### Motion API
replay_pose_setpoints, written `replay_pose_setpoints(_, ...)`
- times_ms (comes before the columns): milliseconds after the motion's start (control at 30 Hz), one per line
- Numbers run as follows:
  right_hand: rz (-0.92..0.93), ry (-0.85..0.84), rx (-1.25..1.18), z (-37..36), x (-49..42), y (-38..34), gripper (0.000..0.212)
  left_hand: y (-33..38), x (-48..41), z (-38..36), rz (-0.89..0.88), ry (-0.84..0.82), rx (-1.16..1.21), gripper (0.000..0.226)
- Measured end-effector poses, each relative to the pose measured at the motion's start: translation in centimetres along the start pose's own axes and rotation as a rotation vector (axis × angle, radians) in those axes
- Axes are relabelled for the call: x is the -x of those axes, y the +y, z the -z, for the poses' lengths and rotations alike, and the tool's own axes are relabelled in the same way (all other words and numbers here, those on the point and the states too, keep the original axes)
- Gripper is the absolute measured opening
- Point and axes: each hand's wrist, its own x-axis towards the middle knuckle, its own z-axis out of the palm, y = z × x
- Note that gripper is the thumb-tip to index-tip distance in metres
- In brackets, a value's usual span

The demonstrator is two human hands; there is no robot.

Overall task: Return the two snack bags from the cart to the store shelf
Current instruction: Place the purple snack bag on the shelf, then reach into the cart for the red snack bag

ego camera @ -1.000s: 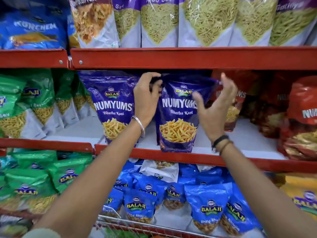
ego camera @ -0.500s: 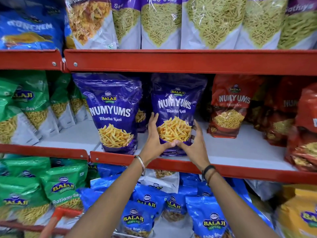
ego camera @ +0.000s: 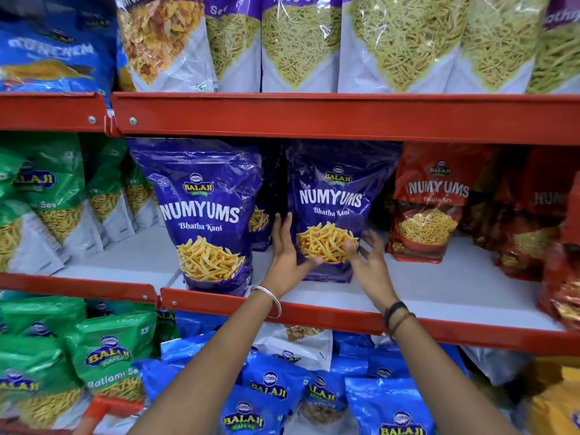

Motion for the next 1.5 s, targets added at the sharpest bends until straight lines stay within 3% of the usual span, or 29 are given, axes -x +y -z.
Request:
replay_pose_setpoints(200,-0.16,-0.147,-0.176,0.7,0.3,-0.6,0.031,1.4,0.7,1.4,0.15,-0.142,0.215,0.055)
replay_pose_setpoints(367,-0.218,-0.149,-0.229,0.8,1.3,-2.1,0.03,1.2,1.2,1.8,0.185,-0.215,0.344,0.06)
replay_pose_setpoints(633,-0.226,-0.177,-0.236,2.0,4.3,-3.5,0.054,3.1,4.2,3.7,0.244,-0.226,0.395,0.088)
replay_pose_setpoints(1000,-0.153,-0.16,-0.137,2.5,8.1,-4.2,0.057,4.0,7.7,5.3,0.218,-0.234,0.342,0.062)
replay_pose_setpoints(1100,-0.087,-0.15,-0.11,2.5,9.7,-4.4,0.043,4.4,8.9,4.4,0.183,-0.145,0.254,0.068)
replay_pose_setpoints(1200,-0.006,-0.021,-0.038,3.9,13.1,-3.5,0.044,5.5,12.5,2.7,0.054,0.123,0.159,0.042)
replay_pose_setpoints(1267,0.002,0.065,-0.064,5.6,17.0,-2.7,0.042,6.1,16.7,1.6,-0.054,0.205,0.223,0.033)
replay_pose_setpoints(1367,-0.069,0.102,-0.052,8.4,23.5,0.8,0.032,4.1,23.6,-1.0,-0.058,0.086,0.261,0.031)
replay_pose_setpoints(1433,-0.167,0.111,-0.012,10.0,28.0,3.7,0.035,1.7,28.1,-3.1,0.074,-0.042,0.251,0.037)
replay_pose_setpoints(1500,-0.278,0.109,0.047,11.5,32.3,7.6,0.022,-0.7,32.2,-5.3,0.261,-0.17,0.249,0.04)
